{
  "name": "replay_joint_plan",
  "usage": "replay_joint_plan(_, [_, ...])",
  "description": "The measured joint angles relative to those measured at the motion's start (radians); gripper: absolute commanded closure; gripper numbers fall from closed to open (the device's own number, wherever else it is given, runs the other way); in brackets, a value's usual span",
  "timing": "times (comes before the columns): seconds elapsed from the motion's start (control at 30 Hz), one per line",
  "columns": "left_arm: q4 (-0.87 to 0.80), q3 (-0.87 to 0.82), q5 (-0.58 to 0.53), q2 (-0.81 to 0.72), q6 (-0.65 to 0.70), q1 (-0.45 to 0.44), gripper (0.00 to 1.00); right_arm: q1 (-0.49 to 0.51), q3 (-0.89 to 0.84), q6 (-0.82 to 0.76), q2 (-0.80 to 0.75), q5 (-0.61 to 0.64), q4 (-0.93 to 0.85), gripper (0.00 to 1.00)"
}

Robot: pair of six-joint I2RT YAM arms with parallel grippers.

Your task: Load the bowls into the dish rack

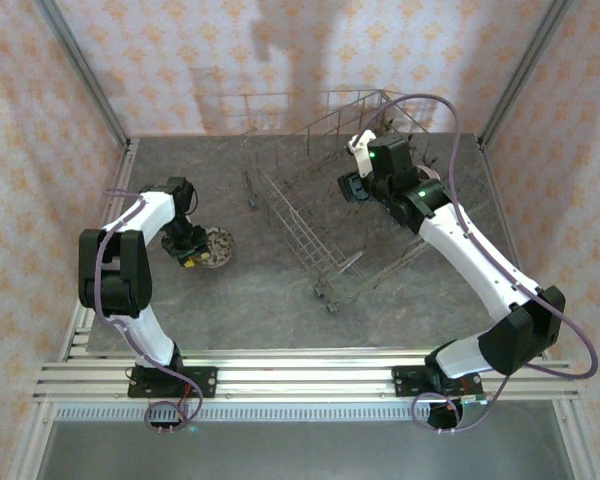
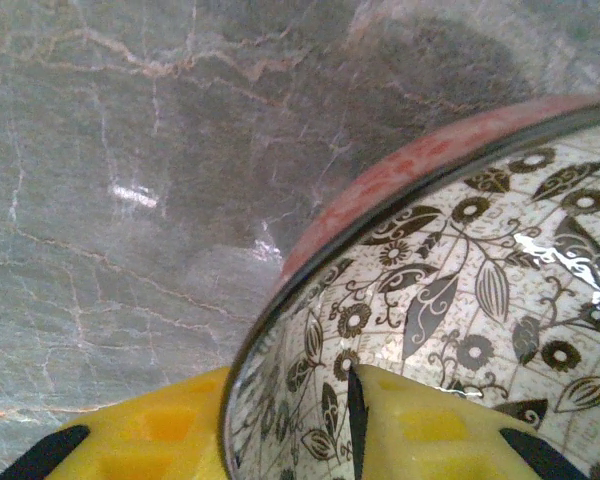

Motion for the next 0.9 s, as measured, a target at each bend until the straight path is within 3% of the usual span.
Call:
replay_joint_plan(0.2, [0.016, 0.002, 0.000, 0.006, 0.014, -0.003, 0.71, 0.000, 0.000, 0.000, -0.003, 0.000, 0.000, 0.34])
replay_joint_plan(0.9, [0.107, -0.002, 0.062, -0.015, 0.017, -0.024, 0.99, 0.000, 0.000, 0.011, -0.046, 0.000, -0.026, 0.34])
